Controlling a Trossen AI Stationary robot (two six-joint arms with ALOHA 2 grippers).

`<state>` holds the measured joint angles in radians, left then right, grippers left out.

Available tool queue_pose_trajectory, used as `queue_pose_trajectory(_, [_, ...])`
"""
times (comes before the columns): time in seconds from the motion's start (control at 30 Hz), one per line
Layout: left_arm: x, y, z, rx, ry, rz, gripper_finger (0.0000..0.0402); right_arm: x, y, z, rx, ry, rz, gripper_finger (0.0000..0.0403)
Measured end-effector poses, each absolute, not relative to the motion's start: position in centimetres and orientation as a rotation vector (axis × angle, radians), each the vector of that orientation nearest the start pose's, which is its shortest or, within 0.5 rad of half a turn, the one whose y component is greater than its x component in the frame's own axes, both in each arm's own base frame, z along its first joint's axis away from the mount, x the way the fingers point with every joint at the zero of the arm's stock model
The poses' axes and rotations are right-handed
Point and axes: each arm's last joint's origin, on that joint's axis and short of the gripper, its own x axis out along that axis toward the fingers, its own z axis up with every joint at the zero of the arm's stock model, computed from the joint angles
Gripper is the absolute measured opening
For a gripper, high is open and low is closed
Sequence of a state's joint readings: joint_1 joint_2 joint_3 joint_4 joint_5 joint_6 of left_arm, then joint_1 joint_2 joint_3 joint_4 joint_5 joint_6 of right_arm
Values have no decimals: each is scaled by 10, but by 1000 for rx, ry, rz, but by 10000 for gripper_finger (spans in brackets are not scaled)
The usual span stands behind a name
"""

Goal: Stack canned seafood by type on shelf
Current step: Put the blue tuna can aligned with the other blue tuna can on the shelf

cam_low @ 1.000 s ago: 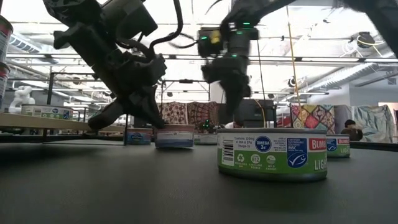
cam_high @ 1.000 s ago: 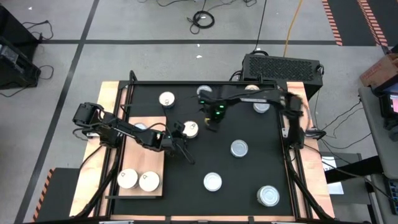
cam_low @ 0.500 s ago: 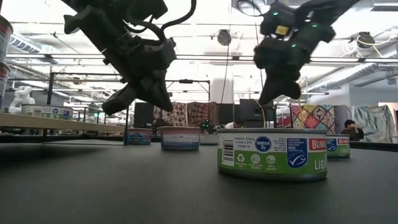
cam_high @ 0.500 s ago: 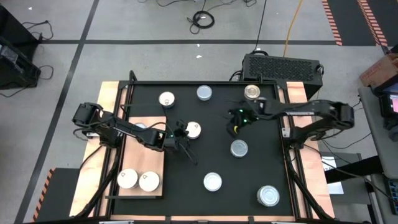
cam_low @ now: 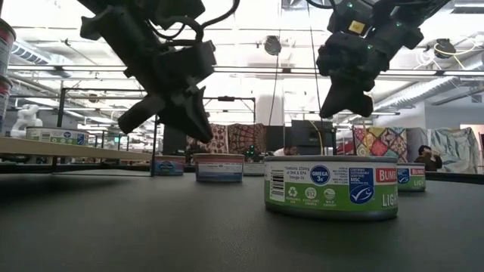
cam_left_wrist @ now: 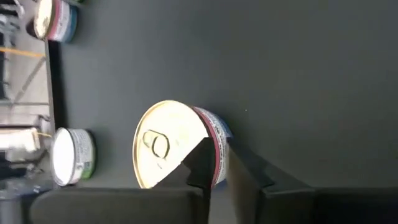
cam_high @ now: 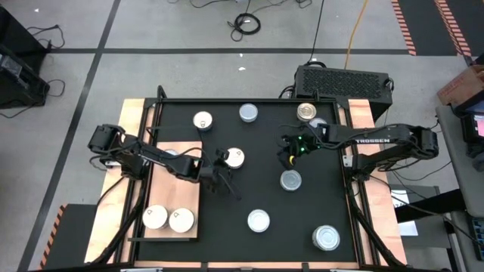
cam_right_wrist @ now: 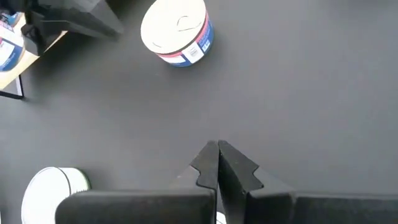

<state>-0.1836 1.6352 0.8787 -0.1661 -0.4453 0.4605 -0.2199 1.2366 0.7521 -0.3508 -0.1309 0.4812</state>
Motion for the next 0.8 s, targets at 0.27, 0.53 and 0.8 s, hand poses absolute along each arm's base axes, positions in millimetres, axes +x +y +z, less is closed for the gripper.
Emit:
queue_pose_trajectory(0.27, [313,-26,167,592,934,17,154,238,-49,221,593,788,-279,0])
queue_pose_trajectory(0.53, [322,-23,148,577,949,17,173,238,-50,221,577,788,-274,0])
queue_pose_trajectory(0.8, [325,-22,139,639,973,82,140,239,-50,221,575,783,-274,0])
